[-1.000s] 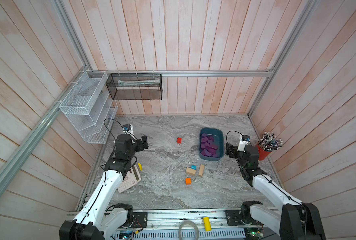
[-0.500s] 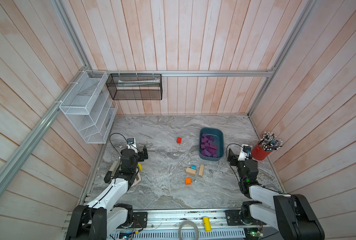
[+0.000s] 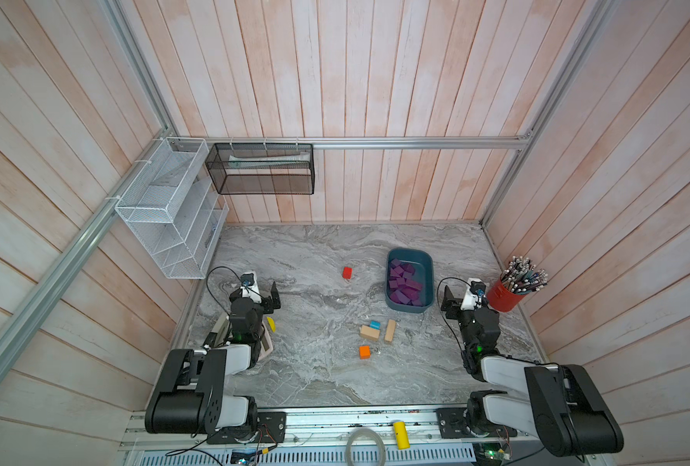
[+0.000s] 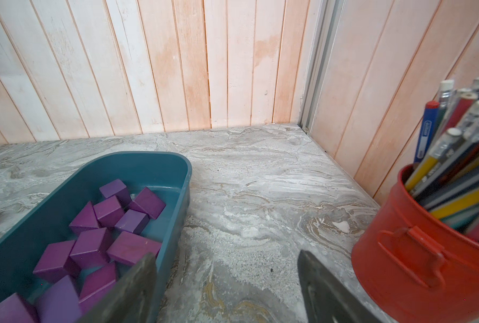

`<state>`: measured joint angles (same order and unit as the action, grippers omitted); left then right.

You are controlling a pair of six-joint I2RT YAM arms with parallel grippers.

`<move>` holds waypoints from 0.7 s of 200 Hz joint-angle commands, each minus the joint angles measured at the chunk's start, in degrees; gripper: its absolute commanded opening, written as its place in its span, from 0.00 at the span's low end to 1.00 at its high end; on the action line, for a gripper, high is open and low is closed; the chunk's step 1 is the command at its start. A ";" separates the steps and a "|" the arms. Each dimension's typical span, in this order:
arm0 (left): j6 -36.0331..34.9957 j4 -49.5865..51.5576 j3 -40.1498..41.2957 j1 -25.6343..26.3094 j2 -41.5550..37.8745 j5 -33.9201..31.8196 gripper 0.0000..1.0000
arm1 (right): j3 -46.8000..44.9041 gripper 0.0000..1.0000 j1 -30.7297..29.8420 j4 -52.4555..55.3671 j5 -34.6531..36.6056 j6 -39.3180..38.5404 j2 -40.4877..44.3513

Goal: Pick purple bricks into the storage bin
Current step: Reset both arms

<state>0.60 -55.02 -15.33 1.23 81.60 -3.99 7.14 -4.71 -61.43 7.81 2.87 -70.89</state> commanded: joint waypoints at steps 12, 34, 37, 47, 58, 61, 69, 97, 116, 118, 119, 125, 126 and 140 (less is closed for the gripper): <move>-1.65 -15.13 1.87 0.00 7.34 1.12 1.00 | -0.24 0.81 0.97 -4.51 0.97 -2.20 -0.34; -0.85 -9.35 -0.54 -0.16 6.53 -0.13 1.00 | 0.51 0.82 1.43 -4.45 0.94 -2.69 -1.49; -0.82 -9.74 -0.51 -0.22 6.77 -0.11 1.00 | 0.58 0.82 1.67 -4.68 0.88 -2.85 -1.78; -0.78 -10.68 -0.44 -0.27 7.09 -0.03 1.00 | 0.64 0.82 3.22 -7.24 -0.19 -2.88 -4.01; -0.60 -9.23 -0.87 -0.48 6.79 0.27 1.00 | 0.55 0.82 5.11 -12.29 -1.25 -1.73 -8.87; -0.60 -9.15 -0.92 -0.57 6.88 0.41 1.00 | 0.66 0.82 5.38 -13.34 -1.49 -1.59 -10.22; -0.44 -9.20 -1.02 -0.78 6.94 0.61 1.00 | 0.86 0.82 5.46 -15.67 -2.03 -1.52 -13.75; -0.08 -8.54 -1.27 -1.06 6.97 0.74 1.00 | -0.18 0.82 5.58 -24.79 -0.85 -1.03 -18.46; 0.50 -8.06 -1.61 -1.56 7.00 1.27 1.00 | 3.12 0.82 5.88 -13.28 -0.89 -0.44 -15.19; 0.53 -7.97 -1.62 -1.69 6.99 1.40 1.00 | 3.56 0.83 5.97 -12.36 -1.07 -0.38 -15.21; 0.58 -7.94 -1.63 -1.73 6.99 1.46 1.00 | 3.75 0.83 6.04 -12.07 -1.19 -0.39 -15.22; 0.67 -7.91 -1.65 -1.87 6.92 1.61 1.00 | 4.67 0.82 6.27 -11.33 -1.41 0.16 -15.81; 0.65 -7.91 -1.64 -1.86 6.91 1.61 1.00 | 4.88 0.82 6.37 -11.29 -1.32 0.36 -16.01; 0.72 -7.82 -1.72 -1.95 7.04 1.78 1.00 | 6.44 0.83 6.60 -8.61 -1.62 0.58 -16.27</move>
<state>0.62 -63.22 -15.75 -0.16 88.42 -3.22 10.37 1.15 -74.94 6.76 2.09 -87.22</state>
